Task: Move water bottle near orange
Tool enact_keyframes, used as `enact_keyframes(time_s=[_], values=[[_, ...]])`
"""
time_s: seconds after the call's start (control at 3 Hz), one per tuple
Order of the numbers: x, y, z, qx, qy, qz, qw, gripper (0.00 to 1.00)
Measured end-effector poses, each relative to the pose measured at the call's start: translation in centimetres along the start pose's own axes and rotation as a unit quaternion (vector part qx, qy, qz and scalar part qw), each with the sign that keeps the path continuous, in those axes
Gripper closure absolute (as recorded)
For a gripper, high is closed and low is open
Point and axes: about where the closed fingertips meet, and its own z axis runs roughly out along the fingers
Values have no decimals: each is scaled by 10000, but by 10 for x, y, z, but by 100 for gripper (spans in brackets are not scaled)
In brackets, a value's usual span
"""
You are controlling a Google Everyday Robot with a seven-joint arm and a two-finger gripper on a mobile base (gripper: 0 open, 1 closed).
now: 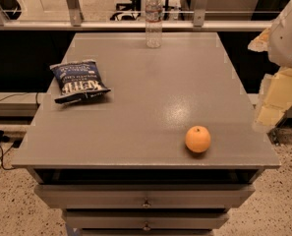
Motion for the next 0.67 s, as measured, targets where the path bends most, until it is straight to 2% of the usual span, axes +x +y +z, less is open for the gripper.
enact_keyframes(time_s=[0.67], values=[[1,-3,-3,39,-128,12,9999,0]])
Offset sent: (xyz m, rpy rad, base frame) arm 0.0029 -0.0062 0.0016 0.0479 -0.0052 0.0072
